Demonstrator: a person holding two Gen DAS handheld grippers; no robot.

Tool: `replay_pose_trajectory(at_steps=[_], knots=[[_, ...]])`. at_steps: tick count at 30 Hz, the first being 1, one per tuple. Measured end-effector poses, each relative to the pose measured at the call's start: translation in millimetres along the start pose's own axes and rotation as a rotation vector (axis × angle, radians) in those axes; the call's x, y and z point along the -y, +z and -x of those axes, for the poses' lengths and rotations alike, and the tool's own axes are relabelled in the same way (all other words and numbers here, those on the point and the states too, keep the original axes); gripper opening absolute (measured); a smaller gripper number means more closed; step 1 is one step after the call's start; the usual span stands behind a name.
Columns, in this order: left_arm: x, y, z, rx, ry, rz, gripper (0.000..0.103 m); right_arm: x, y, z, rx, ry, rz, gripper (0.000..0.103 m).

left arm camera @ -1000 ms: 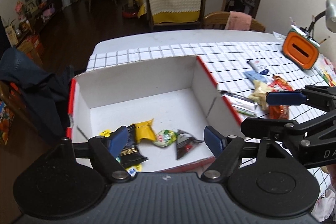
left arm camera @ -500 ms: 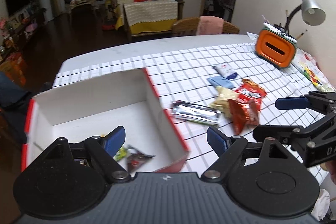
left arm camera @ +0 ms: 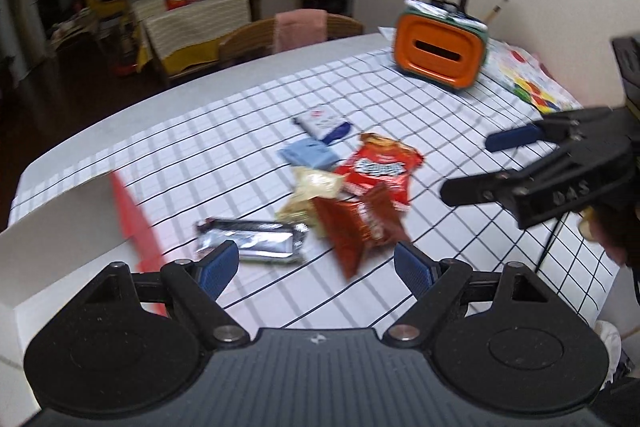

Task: Organize snacks
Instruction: 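Withdraw both grippers from the box toward the snack pile, then grasp the brown Oreo packet with the left gripper while the right gripper grasps the red chip bag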

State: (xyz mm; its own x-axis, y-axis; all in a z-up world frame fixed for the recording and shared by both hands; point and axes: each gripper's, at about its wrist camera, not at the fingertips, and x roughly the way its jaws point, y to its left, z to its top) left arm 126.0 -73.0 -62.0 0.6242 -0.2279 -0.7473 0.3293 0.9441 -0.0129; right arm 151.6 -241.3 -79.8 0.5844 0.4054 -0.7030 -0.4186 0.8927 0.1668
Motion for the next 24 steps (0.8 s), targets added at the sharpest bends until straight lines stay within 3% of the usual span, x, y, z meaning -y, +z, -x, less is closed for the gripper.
replay_pose_trajectory(at_steps=[10,24], knots=[[43,26,-57,-0.079,-0.066,-0.196,0.085,65,5,-21,-0.032,-0.011,-0.005,0.102],[74,40,-139,-0.251,-0.119,-0.466,0.085,116,-8,-38,-0.087,0.008,-0.057,0.102]])
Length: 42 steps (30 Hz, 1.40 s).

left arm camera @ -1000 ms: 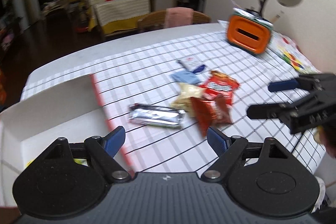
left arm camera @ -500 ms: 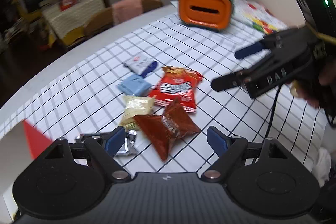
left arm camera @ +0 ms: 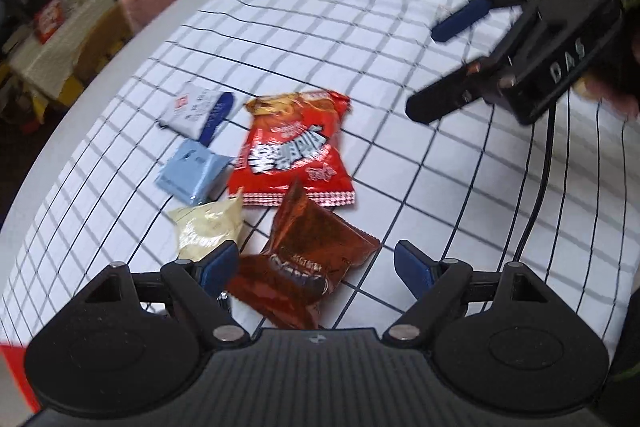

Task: Organize snacks
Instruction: 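Grasp the brown Oreo packet with the left gripper while the right gripper grasps the red chip bag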

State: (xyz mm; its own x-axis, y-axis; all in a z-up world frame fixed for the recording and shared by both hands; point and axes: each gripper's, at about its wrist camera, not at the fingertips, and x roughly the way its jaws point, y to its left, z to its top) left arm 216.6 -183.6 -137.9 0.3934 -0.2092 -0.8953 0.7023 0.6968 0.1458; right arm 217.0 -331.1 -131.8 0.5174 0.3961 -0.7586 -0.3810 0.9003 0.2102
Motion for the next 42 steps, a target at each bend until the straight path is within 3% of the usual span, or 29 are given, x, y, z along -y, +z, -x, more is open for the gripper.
replay_pose_trajectory(at_steps=[6,10,16,20,25,35,42], knots=[[6,3,-27,-0.066,0.011,-0.102,0.085,7,-3,-8,-0.023,0.012,0.001,0.102],[3,3,-42,-0.094,0.025,-0.083,0.085,8,1,-15,-0.031,0.017,0.01,0.102],[-8,1,-48,-0.083,0.019,0.033,0.083,8,8,-26,-0.035,0.027,0.013,0.102],[-13,-3,-50,-0.094,0.023,0.11,0.058,4,17,-39,-0.039,0.043,0.029,0.102],[-15,-10,-47,-0.086,0.038,0.201,0.047,-7,29,-58,-0.047,0.075,0.079,0.102],[-23,-31,-25,-0.069,0.026,0.423,0.045,-27,42,-99,-0.065,0.101,0.221,0.102],[-24,-43,-8,-0.061,0.029,0.515,0.045,-41,38,-119,-0.086,0.07,0.351,0.102]])
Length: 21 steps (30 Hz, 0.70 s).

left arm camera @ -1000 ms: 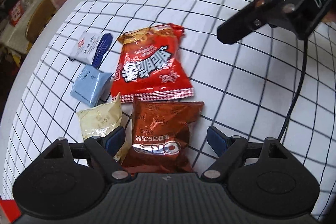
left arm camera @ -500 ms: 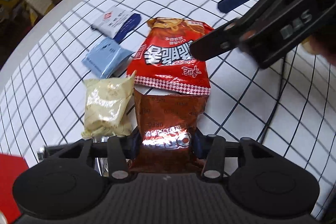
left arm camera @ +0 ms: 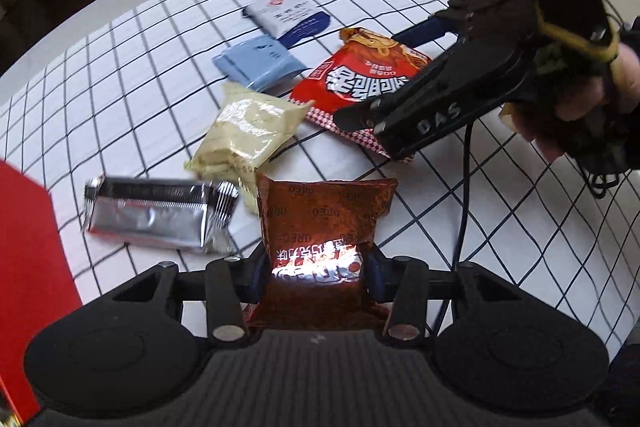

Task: Organize snacks
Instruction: 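Grasp the brown Oreo packet with the left gripper while the right gripper grasps the red chip bag, then carry both packets over the red box and open both grippers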

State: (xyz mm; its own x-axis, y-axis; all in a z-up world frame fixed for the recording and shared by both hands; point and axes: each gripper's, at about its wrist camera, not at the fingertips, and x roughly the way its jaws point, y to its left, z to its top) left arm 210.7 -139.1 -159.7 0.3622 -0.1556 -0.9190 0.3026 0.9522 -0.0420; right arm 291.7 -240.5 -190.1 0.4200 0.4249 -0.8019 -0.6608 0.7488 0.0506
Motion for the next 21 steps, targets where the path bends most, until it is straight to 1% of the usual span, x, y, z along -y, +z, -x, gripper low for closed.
replay_pose_trajectory(at_steps=[7,10,13,15,21], knots=[[-4,-4,4,-0.005,0.007,0.045,0.045,-11,-4,-14,-0.021,-0.027,0.067,0.103],[-4,-6,5,-0.004,0.011,0.05,0.045,-11,-5,-14,-0.01,-0.03,0.059,0.103],[-3,-7,8,-0.001,0.011,0.054,0.045,-10,-7,-12,-0.004,-0.028,0.048,0.101],[-2,-8,10,0.001,0.01,0.056,0.045,-9,-7,-9,0.006,-0.033,0.041,0.093],[-3,-11,15,0.014,0.016,0.065,0.045,-11,-10,-2,0.02,-0.047,0.029,0.08]])
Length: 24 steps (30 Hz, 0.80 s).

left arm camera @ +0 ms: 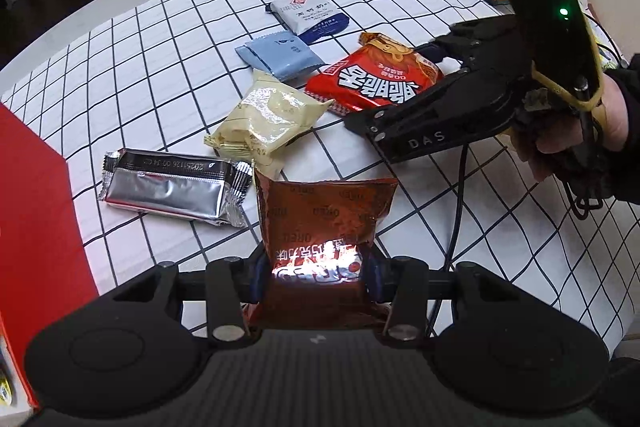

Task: Organize snacks
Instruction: 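Carry both packets over the red box and open both grippers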

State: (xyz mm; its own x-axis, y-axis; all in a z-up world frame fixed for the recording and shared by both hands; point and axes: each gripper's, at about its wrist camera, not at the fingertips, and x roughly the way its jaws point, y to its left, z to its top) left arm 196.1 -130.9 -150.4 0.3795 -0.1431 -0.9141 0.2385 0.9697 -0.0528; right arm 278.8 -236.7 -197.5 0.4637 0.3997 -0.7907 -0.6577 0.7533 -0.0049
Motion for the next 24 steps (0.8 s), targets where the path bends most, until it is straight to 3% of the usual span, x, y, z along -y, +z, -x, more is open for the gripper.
replay_pose_trajectory(at_steps=[13,24], knots=[[-14,-20,25,0.05,-0.006,0.025,0.045,-14,-16,49,0.024,-0.02,-0.116,0.077],[-42,-43,70,0.131,-0.014,0.058,0.045,-75,-2,109,0.082,-0.017,-0.119,0.077]])
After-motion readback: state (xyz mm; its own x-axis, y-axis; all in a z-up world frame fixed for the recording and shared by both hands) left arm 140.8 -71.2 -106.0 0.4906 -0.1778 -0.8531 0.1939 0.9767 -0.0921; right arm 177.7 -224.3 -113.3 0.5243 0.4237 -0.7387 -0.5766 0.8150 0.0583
